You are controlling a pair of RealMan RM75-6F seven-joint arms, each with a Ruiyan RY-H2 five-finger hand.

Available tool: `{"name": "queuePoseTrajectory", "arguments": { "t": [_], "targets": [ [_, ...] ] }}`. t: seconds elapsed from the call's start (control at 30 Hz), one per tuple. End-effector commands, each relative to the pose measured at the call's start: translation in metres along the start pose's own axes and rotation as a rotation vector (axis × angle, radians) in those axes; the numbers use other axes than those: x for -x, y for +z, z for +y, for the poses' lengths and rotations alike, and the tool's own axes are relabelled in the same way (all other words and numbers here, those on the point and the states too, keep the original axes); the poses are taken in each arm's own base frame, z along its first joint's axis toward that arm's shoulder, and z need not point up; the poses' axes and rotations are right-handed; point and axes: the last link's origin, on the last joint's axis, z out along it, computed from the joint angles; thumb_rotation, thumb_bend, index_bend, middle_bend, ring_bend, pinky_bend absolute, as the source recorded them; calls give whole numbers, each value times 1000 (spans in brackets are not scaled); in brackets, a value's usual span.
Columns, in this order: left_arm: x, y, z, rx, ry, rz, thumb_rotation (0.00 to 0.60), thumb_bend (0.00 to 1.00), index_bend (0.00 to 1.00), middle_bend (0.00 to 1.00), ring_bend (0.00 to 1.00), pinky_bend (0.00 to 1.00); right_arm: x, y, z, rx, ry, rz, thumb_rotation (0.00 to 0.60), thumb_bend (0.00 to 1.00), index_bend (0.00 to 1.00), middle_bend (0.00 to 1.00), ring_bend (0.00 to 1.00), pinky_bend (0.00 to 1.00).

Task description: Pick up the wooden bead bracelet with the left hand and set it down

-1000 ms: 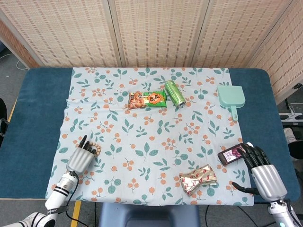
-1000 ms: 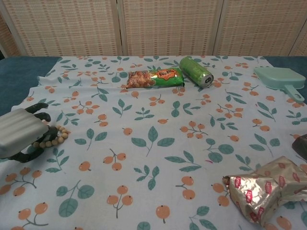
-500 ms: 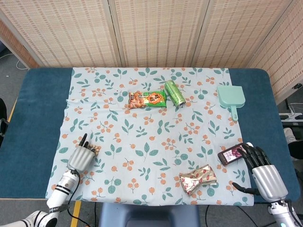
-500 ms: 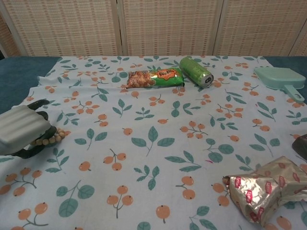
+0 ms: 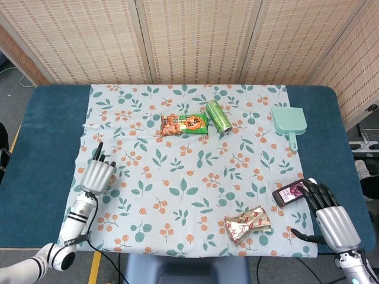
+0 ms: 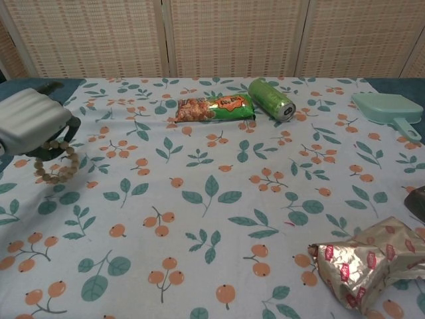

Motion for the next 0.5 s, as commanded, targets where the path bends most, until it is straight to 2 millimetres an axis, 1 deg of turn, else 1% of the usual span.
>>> {"name": "queuePoseTrajectory", "arguments": {
  "t": [0.03,0.13,0.2,0.23,0.3,0.33,0.37,0.43,0.5],
  "targets": [
    [-17,27,-20,-81,-16,25,600,777,709,694,387,20,0,0,0,-3,4,-6,412,85,0,0,0,0],
    [-30,40,-34,-158,-68,16,600,816,701,686,387,27,-1,0,0,-4,10,-5,413,85,0,0,0,0],
    [-33,44,-42,-188,-113,-55,600,872,701,687,387,34,-2,0,1,-4,9,-3,413,85,0,0,0,0],
    [-35,45,-45,-206,-169,-128,600,898,701,688,387,36,-2,0,1,-5,10,-3,413,85,0,0,0,0],
    [-39,44,-48,-233,-332,-264,600,955,701,695,391,46,-2,-1,1,-6,11,-7,413,85,0,0,0,0],
    [-44,43,-50,-254,-471,-357,600,975,701,697,397,54,-2,-1,1,-8,12,-10,413,85,0,0,0,0],
    [-49,42,-52,-270,-574,-417,600,989,701,700,403,63,-2,-1,1,-8,14,-12,412,85,0,0,0,0],
    [-62,45,-58,-309,-793,-513,600,1000,701,703,415,75,-3,-2,0,-14,24,-16,413,86,0,0,0,0],
    [-70,49,-64,-343,-973,-555,600,1000,694,692,416,74,-4,-3,0,-21,31,-18,413,86,0,0,0,0]
  ]
}}
